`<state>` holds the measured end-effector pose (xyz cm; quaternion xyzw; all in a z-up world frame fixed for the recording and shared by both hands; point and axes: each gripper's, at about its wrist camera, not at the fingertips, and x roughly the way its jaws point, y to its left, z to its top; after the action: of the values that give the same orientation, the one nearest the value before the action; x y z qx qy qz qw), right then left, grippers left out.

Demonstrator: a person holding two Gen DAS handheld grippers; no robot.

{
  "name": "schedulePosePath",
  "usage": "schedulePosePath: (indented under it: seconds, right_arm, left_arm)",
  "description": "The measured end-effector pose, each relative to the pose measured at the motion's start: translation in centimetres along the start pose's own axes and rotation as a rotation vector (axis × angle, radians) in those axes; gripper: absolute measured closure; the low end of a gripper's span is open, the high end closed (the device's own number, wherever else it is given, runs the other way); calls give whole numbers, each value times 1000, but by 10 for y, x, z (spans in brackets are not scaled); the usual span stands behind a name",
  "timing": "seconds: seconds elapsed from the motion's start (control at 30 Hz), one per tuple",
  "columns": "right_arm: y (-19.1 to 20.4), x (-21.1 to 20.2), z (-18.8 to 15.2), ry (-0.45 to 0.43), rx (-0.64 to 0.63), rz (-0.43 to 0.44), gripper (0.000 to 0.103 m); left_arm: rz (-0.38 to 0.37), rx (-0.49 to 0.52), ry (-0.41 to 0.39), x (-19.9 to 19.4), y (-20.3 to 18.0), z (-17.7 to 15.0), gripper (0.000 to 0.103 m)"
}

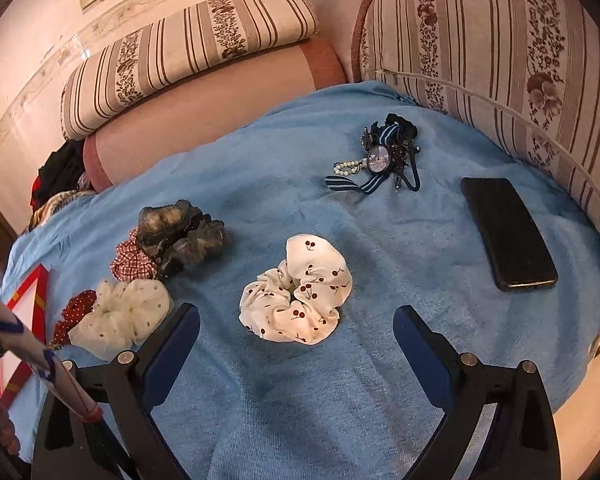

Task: Organize jewelry
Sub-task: 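Move both tools toward the scrunchies, opening the left gripper, then grasp the leopard-print hair tie with the left gripper while the right grasps the white cherry scrunchie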

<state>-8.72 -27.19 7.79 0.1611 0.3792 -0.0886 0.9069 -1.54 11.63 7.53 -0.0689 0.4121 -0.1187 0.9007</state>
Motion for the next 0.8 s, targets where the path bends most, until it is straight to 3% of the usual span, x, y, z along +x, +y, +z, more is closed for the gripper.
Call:
schedulePosePath:
  seconds: [0.17, 0.43, 0.63, 0.77, 0.8]
  right_arm:
    - [-2, 1, 0, 4, 18, 19, 3]
    - [1, -1, -1, 3, 14, 53, 3]
    - [0, -1, -2, 6, 19, 65, 3]
    - [-1, 0, -1, 11, 27, 69, 3]
    - [-1, 1, -1, 12, 27, 69, 3]
  left_arm:
    - [-17, 110, 71, 20, -22, -13, 60]
    - [-45, 115, 135, 39, -21, -22, 86]
    - [-1, 137, 138, 49, -26, -23, 87]
    - [7, 125, 147, 56, -25, -22, 68]
    - [12, 133, 149, 57, -26, -22, 68]
